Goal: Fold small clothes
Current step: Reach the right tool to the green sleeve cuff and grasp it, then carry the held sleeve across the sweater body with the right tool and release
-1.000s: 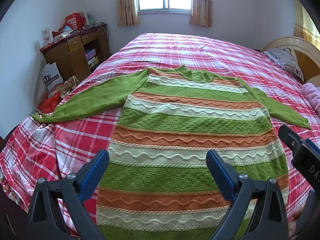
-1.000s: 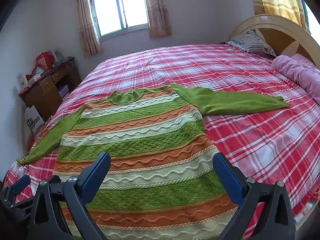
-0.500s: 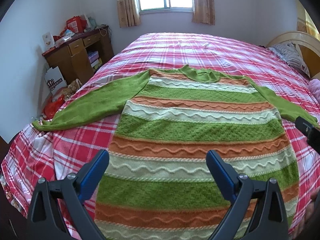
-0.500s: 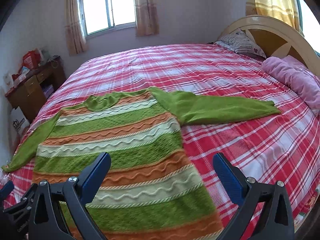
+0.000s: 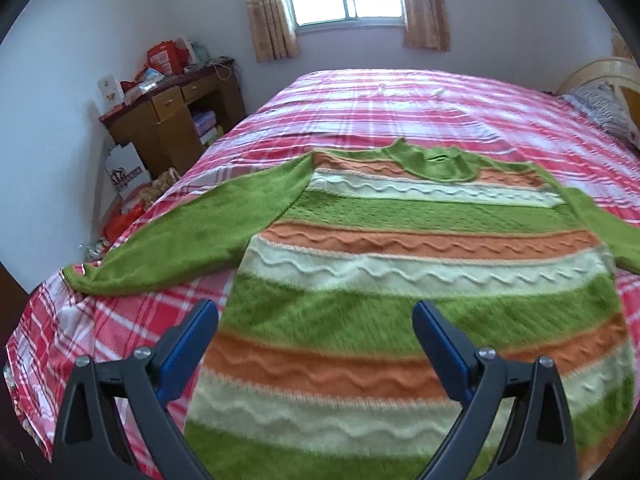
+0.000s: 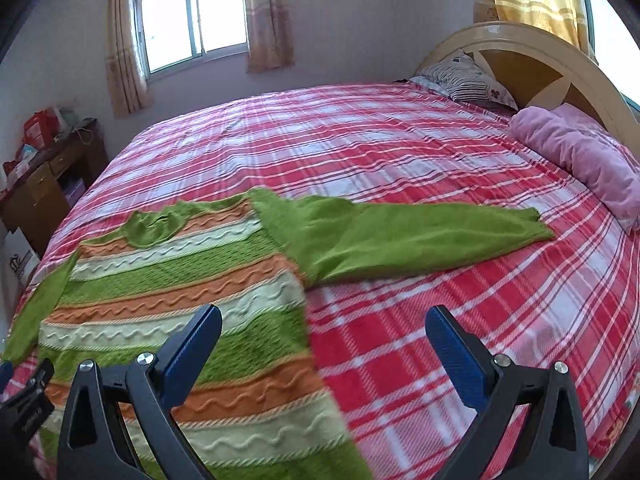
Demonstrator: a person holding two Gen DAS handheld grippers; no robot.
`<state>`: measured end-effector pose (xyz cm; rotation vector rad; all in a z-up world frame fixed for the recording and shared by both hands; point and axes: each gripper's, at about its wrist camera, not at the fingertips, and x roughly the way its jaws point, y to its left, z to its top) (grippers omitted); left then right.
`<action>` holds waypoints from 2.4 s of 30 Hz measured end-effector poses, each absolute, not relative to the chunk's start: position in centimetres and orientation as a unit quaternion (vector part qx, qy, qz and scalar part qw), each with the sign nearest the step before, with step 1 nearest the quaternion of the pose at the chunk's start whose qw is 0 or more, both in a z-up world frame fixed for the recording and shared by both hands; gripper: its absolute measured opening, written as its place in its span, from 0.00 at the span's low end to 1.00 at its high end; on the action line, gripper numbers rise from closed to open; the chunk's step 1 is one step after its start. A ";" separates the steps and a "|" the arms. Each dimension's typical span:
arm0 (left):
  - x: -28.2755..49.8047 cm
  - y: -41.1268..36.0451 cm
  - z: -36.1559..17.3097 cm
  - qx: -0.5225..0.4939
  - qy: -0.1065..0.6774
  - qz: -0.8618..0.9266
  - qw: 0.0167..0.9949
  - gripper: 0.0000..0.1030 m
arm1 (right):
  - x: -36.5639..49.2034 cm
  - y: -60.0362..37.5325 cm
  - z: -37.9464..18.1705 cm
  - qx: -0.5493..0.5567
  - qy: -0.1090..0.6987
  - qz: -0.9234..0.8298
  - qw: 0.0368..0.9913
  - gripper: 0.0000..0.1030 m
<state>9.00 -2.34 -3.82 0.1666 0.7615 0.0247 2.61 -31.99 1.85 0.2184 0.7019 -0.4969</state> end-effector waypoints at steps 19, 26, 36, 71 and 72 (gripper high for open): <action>14.1 -3.0 -8.1 0.062 0.403 0.040 0.912 0.99 | 0.0 -51.5 -0.3 0.102 0.355 -0.426 0.826 0.99; 14.5 -2.1 -8.6 0.014 0.420 0.026 0.907 1.00 | 0.0 -54.6 -0.9 0.102 0.348 -0.448 0.817 0.99; 14.7 -2.3 -8.9 0.012 0.421 0.025 0.907 1.00 | -3.4 -63.4 -3.6 0.313 0.303 -0.439 0.786 0.74; 15.2 -2.4 -9.1 0.007 0.419 0.020 0.908 1.00 | -1.9 -55.6 5.5 0.338 0.213 -0.220 0.890 0.07; 15.2 -2.4 -9.1 0.007 0.419 0.020 0.908 1.00 | -1.5 -54.5 6.2 0.333 0.213 -0.206 0.895 0.07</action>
